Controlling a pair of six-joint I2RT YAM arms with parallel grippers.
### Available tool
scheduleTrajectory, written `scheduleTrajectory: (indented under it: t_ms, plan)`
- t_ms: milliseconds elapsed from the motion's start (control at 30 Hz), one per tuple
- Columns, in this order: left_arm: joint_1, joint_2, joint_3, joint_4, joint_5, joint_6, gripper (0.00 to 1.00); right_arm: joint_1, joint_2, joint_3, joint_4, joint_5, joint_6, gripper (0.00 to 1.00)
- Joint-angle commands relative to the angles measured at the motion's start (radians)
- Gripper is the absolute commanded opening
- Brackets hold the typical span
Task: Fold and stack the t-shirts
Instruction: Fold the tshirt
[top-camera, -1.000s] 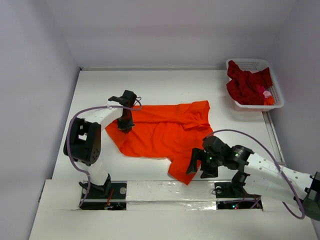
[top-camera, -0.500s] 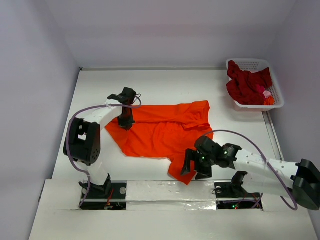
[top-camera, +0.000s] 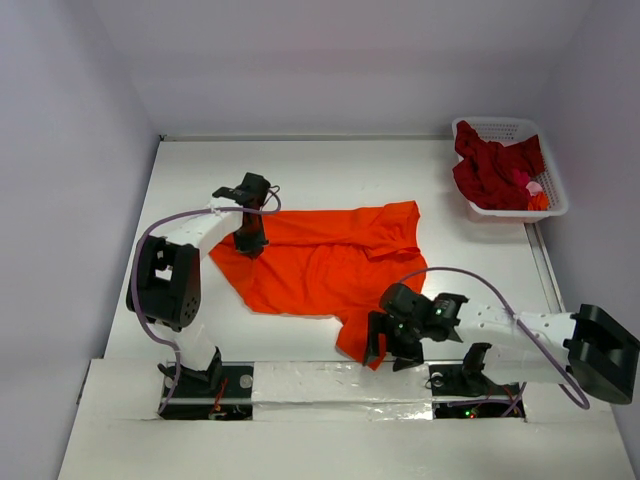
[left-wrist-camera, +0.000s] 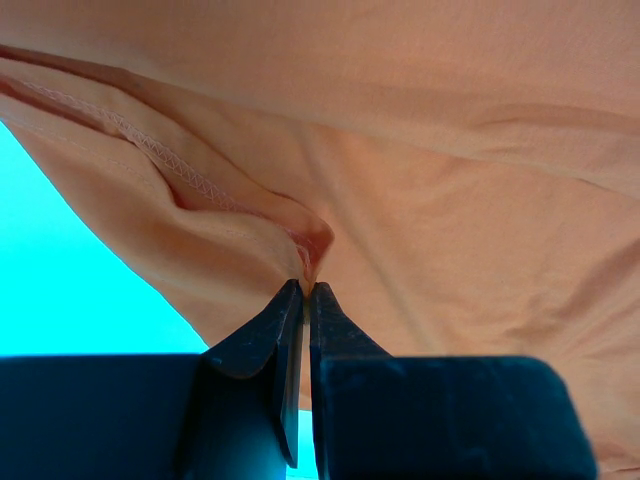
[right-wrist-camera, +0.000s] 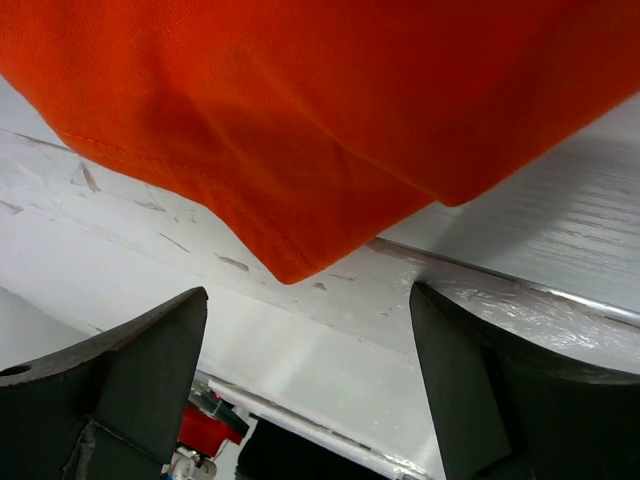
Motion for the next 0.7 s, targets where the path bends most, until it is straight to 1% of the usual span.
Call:
scheduleTrajectory:
  t_ms: [0,100,267,433,667]
  plan:
    - [0.015,-0.036,0.039,-0.03,-0.008,0.017,0.0,0.041,0.072,0.02,0.082,0.009,0.015,0.87]
    - [0.024,-0.045,0.031,-0.03,-0.008,0.021,0.0,0.041,0.107,0.025,0.105,0.003,0.016,0.84]
    - [0.033,-0.06,0.016,-0.029,-0.005,0.026,0.0,0.041,0.081,-0.003,0.125,0.009,0.048,0.83]
    - [0.042,-0.068,0.005,-0.026,0.0,0.024,0.0,0.041,0.098,0.015,0.115,0.03,0.038,0.79]
    - [0.042,-0.079,-0.015,-0.02,0.003,0.02,0.0,0.041,0.152,0.044,0.14,0.039,0.004,0.79]
